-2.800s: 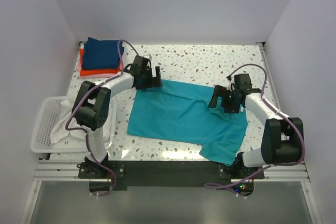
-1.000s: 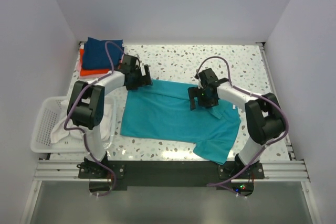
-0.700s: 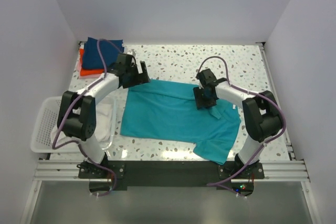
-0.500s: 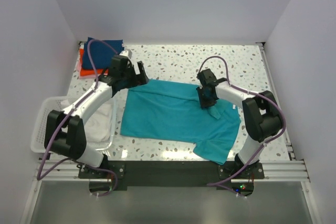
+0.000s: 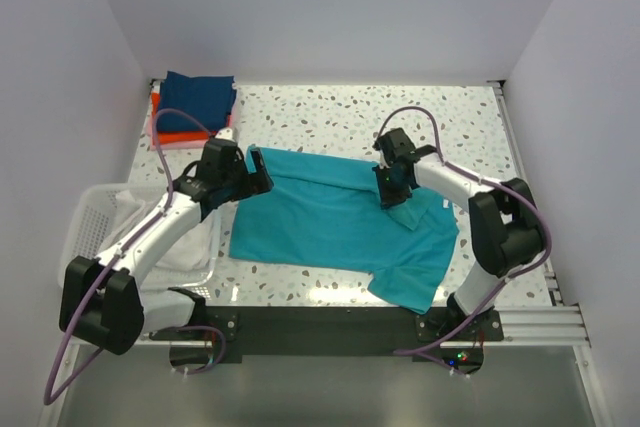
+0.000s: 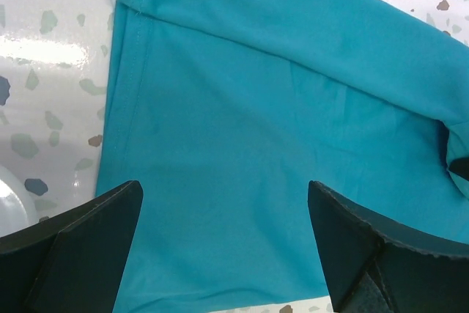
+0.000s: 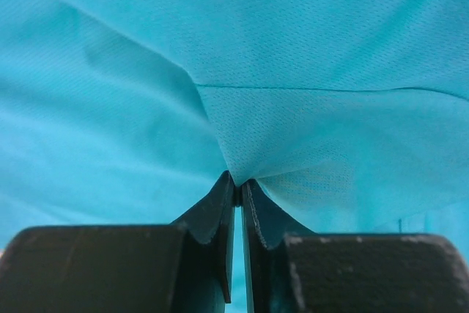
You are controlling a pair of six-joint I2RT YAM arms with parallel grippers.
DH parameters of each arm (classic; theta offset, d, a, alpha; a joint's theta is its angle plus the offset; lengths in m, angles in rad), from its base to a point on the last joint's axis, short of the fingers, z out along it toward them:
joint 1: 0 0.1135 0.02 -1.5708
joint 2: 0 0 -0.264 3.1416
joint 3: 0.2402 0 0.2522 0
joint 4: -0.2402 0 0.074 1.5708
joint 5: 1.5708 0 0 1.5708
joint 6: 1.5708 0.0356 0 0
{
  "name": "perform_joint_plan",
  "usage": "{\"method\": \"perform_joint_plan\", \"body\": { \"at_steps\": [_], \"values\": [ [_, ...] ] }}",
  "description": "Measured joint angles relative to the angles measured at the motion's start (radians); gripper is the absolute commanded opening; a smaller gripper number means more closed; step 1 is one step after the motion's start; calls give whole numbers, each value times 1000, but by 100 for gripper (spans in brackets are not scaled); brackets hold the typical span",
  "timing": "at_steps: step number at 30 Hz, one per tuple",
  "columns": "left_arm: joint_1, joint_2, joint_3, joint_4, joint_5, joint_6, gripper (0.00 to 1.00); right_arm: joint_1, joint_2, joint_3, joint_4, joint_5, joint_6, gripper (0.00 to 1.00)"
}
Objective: Fold and stack the t-shirts
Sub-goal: Fold the tshirt
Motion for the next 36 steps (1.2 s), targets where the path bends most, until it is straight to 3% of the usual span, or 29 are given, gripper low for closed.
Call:
{"method": "perform_joint_plan", "body": {
  "at_steps": [5,7,8,14,22,30,36],
  "values": [
    [-1,-11,-5,-21,-29,-21,100,0,-20,17,-56,-82,0,14],
    [-1,-11,-5,-28,-39,-27,100,0,-20,24,-78,-111,1,26],
    [-1,-11,-5,-31,-42,-27,100,0,-20,27,-84,-121,0,97],
    [-1,-13,-5,-45,-54,-34,100,2,-40,53,-135,-116,-1,99],
    [-1,30,42,-31,-29,-32,100,-2,-180,65,-153,-61,24,99],
    [-2,279,229,51,43,-22,100,-129,-159,71,-89,-53,61,99],
    [-2,494,363,93,62,-7,100,-186,-10,130,-37,-42,59,99]
  ]
}}
